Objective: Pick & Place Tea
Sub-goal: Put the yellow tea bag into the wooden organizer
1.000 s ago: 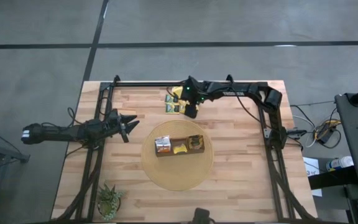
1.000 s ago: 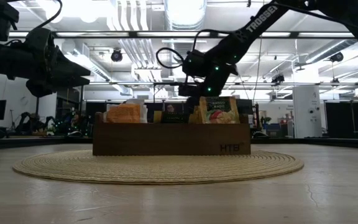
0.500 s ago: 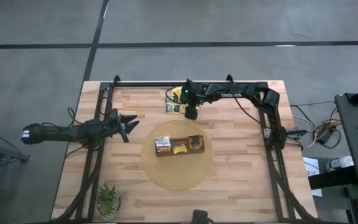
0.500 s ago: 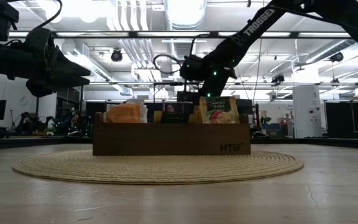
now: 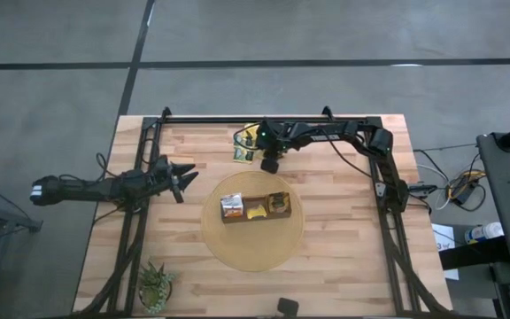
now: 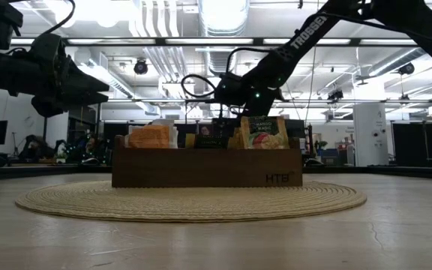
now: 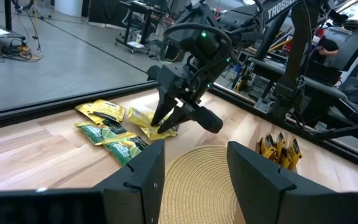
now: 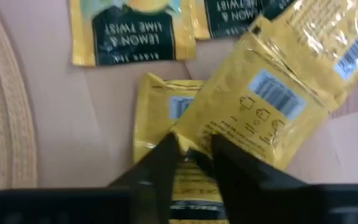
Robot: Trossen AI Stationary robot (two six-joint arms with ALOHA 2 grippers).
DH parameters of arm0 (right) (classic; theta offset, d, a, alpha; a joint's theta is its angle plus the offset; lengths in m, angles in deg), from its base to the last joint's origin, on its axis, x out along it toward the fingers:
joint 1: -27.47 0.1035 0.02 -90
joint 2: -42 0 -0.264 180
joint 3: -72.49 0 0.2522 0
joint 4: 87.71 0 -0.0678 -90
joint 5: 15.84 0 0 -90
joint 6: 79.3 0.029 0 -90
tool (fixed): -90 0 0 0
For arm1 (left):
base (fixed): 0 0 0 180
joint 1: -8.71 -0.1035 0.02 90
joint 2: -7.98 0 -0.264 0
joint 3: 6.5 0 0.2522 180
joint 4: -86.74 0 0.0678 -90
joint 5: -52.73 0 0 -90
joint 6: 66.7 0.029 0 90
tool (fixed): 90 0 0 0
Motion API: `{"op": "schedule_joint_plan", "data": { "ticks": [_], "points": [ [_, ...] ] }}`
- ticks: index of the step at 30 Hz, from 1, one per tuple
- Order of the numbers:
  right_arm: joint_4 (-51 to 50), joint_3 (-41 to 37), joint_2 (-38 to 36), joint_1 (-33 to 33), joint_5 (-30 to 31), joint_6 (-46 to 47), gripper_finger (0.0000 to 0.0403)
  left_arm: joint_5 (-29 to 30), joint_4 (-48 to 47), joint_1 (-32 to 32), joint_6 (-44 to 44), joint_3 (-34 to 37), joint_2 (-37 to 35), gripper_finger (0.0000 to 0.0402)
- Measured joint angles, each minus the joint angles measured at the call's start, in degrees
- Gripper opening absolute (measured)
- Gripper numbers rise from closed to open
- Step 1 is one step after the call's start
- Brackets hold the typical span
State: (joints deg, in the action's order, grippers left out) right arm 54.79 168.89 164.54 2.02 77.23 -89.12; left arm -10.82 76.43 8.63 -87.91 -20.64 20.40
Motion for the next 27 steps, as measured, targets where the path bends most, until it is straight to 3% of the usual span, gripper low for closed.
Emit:
{"op": "schedule_joint_plan", "data": {
  "ticks": [4,12,20,27],
  "points": [
    [-1.0,0.7,-1.3,0.0,0.2,1.2,0.0019,0.0,0.0,0.0,0.0,0.0,0.0,0.0167],
    [-6.8,5.3,-5.0,0.2,-0.3,4.1,0.0008,0.0,0.0,0.0,0.0,0.0,0.0,0.0167],
    [-20.9,12.1,-7.3,0.8,-16.0,12.7,0.0008,0.0,0.0,0.0,0.0,0.0,0.0,0.0167],
    [-32.6,20.3,-7.4,3.6,-23.1,14.0,0.0008,0.0,0.0,0.0,0.0,0.0,0.0,0.0167]
  ]
}}
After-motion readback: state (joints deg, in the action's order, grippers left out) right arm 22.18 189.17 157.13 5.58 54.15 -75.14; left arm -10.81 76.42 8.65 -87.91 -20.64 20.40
